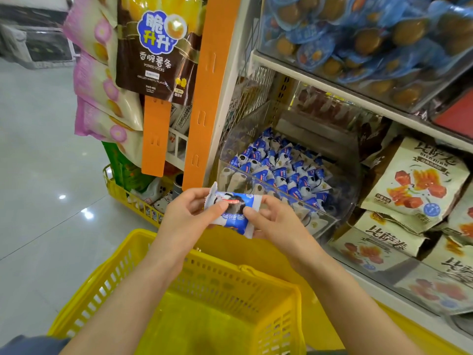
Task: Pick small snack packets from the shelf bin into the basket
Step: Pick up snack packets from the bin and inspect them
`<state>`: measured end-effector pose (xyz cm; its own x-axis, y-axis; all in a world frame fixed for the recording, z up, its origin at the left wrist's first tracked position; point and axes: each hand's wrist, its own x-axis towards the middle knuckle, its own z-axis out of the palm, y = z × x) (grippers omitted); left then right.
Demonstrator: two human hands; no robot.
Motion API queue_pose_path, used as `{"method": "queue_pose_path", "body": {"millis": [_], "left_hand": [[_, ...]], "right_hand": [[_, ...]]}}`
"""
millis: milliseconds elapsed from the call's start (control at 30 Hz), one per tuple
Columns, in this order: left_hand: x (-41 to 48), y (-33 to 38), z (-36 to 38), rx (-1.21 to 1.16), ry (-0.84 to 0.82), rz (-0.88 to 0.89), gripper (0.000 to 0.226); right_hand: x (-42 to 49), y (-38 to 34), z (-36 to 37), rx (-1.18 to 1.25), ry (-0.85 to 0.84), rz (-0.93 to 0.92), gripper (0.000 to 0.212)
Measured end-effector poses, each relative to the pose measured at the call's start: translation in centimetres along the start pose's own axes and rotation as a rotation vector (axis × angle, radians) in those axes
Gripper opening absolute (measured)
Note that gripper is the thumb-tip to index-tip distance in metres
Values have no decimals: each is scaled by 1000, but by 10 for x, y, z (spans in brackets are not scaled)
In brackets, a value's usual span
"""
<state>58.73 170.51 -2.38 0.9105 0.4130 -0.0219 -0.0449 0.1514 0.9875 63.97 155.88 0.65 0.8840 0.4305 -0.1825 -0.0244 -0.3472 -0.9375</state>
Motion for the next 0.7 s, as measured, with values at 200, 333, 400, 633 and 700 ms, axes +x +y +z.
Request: {"method": "queue_pose_path", "body": {"millis": [200,333,400,633,700], "left_hand": [[1,-2,1,1,-12,0,14],[2,-7,-1,192,30,73,17],[1,-9,-1,331,-11,159,19],[-1,-6,4,253,-46,130,17],[-2,-4,3,224,-48,119,16]], "right_hand": [[1,4,-1,24,-31,76,16],[2,8,4,-266,66,-86,35],[0,7,8,-280,65,-197,24],[2,7,8,-164,126,-202,7],[3,5,8,-100,107,-178,4]]}}
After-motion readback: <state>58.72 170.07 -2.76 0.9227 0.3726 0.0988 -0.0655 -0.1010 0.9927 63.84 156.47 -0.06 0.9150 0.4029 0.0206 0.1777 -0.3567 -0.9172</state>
